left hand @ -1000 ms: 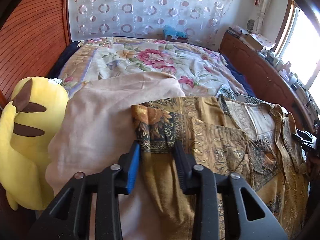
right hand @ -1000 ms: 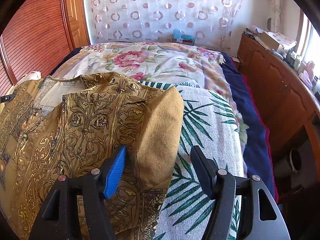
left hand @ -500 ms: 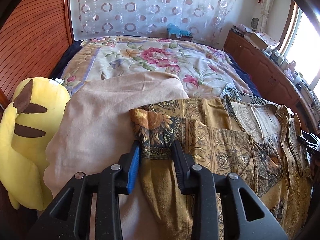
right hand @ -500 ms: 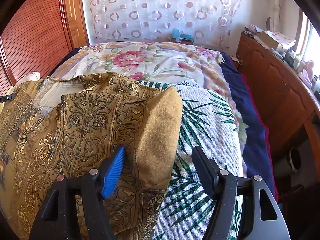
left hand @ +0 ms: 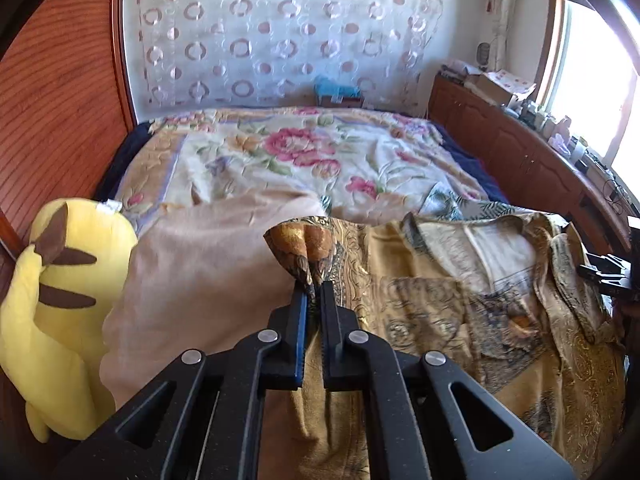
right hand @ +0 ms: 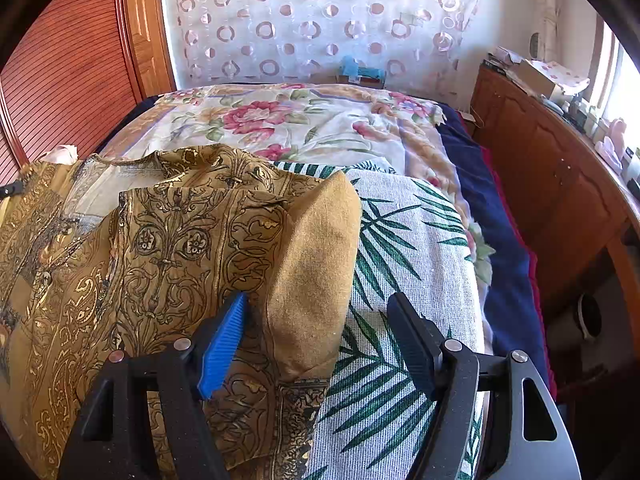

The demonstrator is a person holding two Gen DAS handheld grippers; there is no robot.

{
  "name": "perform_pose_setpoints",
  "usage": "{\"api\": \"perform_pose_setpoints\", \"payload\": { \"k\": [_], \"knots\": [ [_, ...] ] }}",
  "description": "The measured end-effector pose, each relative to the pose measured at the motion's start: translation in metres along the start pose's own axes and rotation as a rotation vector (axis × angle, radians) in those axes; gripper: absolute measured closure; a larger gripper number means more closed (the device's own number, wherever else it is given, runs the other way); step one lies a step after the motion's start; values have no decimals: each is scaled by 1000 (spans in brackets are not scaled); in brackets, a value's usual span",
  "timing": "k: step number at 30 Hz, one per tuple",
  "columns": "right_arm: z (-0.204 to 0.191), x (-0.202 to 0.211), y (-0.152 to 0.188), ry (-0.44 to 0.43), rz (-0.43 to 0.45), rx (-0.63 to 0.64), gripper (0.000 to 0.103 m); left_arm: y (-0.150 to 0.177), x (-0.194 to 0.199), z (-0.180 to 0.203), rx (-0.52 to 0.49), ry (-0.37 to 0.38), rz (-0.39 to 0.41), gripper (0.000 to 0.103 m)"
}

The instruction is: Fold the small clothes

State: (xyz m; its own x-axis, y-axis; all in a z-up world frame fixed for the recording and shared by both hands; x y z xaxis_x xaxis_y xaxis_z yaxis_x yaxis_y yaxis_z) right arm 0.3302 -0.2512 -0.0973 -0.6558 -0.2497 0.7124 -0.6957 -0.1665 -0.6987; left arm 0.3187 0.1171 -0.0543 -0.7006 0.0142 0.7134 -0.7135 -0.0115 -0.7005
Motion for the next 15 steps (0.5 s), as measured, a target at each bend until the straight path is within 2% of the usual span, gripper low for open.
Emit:
{"api": "perform_pose_setpoints", "payload": {
  "k": [8,15],
  "knots": [
    [0,0,0,0,0,0,29,-5,25,34,-56,51,52,97],
    [1,1,0,-5,2,-3,28,5,39,56,-58,111,68,97]
  ]
}}
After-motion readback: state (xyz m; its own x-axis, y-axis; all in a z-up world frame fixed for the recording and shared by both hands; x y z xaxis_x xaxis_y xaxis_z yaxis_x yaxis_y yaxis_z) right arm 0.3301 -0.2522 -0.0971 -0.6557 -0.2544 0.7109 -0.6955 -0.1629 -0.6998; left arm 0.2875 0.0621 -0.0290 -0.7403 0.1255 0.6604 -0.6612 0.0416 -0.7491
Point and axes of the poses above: each gripper's, at about its wrist camera, not at the fingertips, and x roughly against the way its jaws point, z to its right, y to its underside, the point moved 3 cm from there along -x, roughly the way its jaws point, and after that the axes turned 6 degrees about -y, right-handed, at the moved point
